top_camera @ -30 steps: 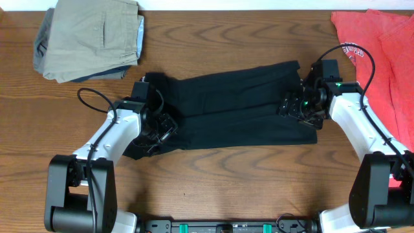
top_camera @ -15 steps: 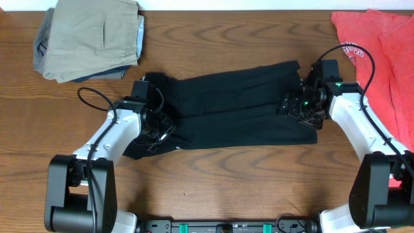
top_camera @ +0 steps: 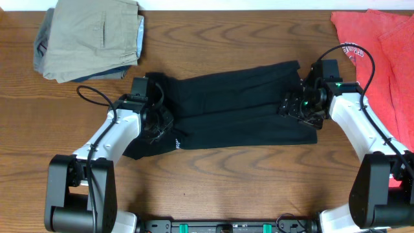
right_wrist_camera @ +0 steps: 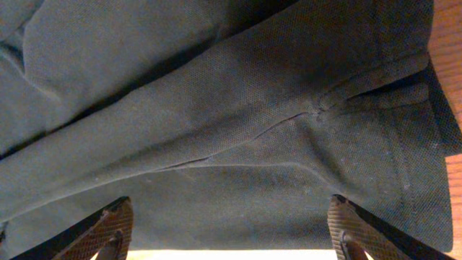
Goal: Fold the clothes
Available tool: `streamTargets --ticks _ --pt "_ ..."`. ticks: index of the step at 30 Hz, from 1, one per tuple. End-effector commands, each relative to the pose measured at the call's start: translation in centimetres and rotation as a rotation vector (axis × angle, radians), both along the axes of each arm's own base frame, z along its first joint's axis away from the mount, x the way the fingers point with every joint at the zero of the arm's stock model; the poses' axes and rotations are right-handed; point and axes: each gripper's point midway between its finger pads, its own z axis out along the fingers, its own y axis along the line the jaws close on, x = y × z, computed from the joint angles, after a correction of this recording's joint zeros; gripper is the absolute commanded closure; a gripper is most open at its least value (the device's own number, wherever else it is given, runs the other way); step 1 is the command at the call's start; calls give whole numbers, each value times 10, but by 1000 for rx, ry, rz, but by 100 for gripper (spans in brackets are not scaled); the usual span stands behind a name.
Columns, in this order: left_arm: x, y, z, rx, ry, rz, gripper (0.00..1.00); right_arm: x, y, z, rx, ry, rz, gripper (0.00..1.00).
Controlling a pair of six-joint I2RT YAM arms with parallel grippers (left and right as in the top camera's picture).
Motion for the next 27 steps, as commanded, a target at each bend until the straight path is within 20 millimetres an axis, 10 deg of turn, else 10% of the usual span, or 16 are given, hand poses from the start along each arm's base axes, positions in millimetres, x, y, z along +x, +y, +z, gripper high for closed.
streamTargets --ticks 1,27 --pt "4 1 -3 12 -19 -4 79 2 3 2 -9 -12 25 17" --pt "68 5 18 47 -298 28 93 1 2 2 -9 -4 25 17"
